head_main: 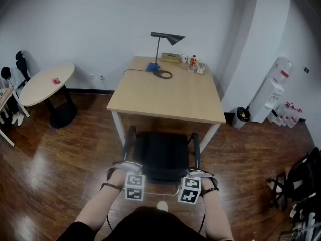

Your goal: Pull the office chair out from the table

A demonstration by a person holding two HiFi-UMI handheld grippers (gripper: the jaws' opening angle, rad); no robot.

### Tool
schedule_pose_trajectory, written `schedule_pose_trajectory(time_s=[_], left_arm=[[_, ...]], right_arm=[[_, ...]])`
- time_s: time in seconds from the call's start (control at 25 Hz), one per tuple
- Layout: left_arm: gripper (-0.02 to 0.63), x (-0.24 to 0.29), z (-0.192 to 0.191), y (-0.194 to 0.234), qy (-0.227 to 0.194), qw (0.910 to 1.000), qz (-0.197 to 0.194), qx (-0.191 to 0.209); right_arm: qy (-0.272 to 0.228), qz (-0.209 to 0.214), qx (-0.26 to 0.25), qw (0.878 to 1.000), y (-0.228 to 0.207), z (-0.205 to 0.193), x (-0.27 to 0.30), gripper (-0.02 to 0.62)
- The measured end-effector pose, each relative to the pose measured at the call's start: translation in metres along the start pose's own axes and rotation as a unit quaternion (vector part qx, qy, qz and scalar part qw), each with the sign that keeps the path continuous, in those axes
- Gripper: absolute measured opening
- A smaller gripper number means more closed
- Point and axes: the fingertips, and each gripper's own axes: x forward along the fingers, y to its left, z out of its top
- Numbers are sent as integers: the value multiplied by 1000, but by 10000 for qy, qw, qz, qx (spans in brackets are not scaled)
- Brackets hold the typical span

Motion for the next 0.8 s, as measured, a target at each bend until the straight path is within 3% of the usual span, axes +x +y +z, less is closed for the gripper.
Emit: schedule_pose_trajectory(time_s=[0.8], left_arm=[[69,-19,13,-44,-96,9999,-101,9]], right_arm=[[-11,120,112,9999,45,-1,-15,101]])
